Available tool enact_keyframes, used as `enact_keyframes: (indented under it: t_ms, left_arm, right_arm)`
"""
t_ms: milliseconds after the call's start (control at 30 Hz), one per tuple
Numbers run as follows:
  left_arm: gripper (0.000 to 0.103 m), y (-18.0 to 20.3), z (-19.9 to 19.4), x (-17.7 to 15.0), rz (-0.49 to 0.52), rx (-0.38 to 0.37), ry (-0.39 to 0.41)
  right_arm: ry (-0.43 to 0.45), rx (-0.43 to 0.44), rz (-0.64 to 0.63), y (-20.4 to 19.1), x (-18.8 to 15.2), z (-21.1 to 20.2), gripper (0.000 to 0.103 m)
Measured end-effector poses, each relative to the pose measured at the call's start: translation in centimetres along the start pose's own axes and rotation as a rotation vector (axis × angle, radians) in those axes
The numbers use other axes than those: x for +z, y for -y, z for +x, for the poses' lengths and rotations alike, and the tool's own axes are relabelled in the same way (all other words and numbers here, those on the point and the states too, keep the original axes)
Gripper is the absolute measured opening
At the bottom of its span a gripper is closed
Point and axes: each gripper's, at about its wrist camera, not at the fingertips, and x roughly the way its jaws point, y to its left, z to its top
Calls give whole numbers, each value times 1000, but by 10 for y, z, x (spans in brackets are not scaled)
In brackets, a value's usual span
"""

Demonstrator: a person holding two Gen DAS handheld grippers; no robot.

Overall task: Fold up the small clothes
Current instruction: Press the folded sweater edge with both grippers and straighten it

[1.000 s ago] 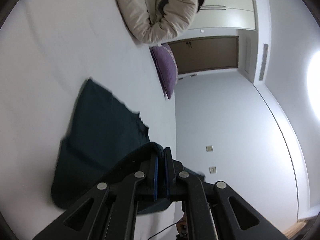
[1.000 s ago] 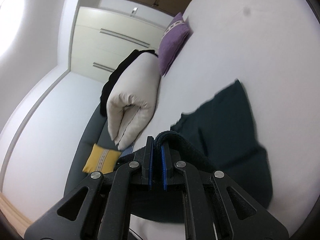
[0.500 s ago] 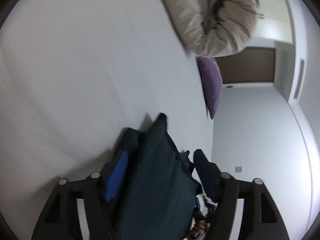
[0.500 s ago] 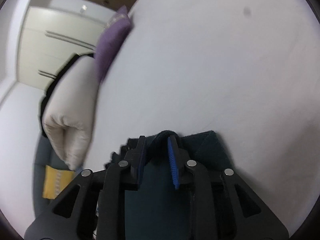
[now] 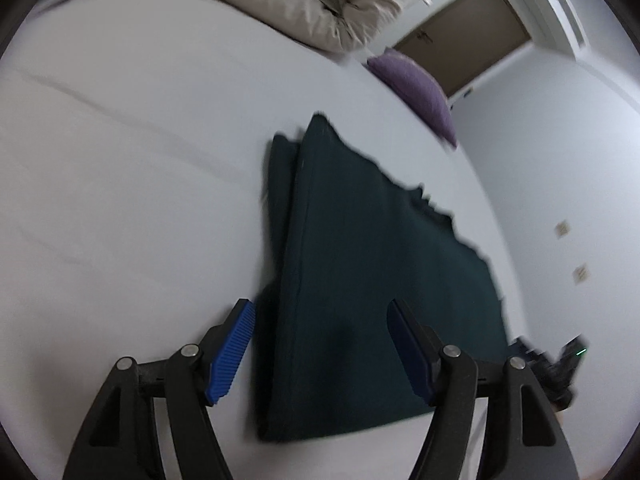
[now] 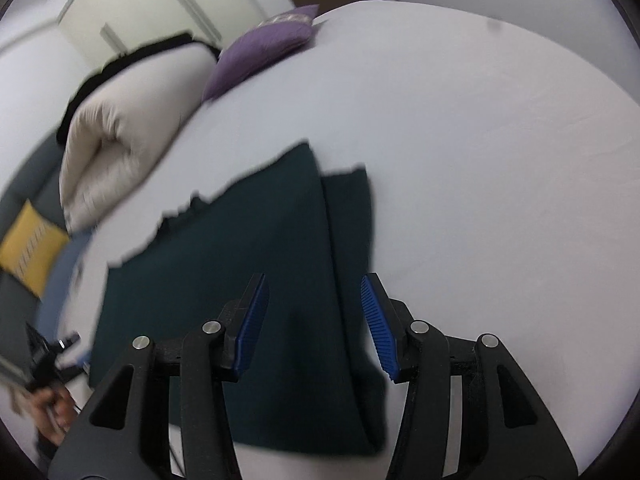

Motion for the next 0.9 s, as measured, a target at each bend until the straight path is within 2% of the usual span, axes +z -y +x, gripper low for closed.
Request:
enact_keyframes:
  t_ms: [167, 233, 267, 433, 567, 600, 733, 900]
  left_arm:
    - [64, -3, -4, -15, 42, 39, 14]
    - [57, -1, -4, -14, 54, 46, 18]
    - [55, 0, -4, -16, 66, 53, 16]
    - [35, 4, -3, -22, 119, 104, 23]
    - [24, 2, -6, -23, 118, 114, 35]
    - [19, 2, -6, -24, 127, 119, 38]
    - [14, 3, -8, -24, 137, 131, 38]
    - [9, 9, -15, -29, 179, 162, 49]
  right_arm:
    - [-11, -59, -102, -12, -46, -22, 45]
    - [-26, -86, -119, -5, -68, -29, 44]
    - [-27, -92, -125, -5, -72, -29, 39]
    - [11, -121, -158, -2, -84, -44, 17]
    - [40, -161, -182, -4, -88, -55, 7]
    - [46, -166, -188, -4, -89, -59, 7]
    - [44, -187, -218, -7, -91, -66, 5]
    - [73, -131, -148, -5, -86, -79, 5]
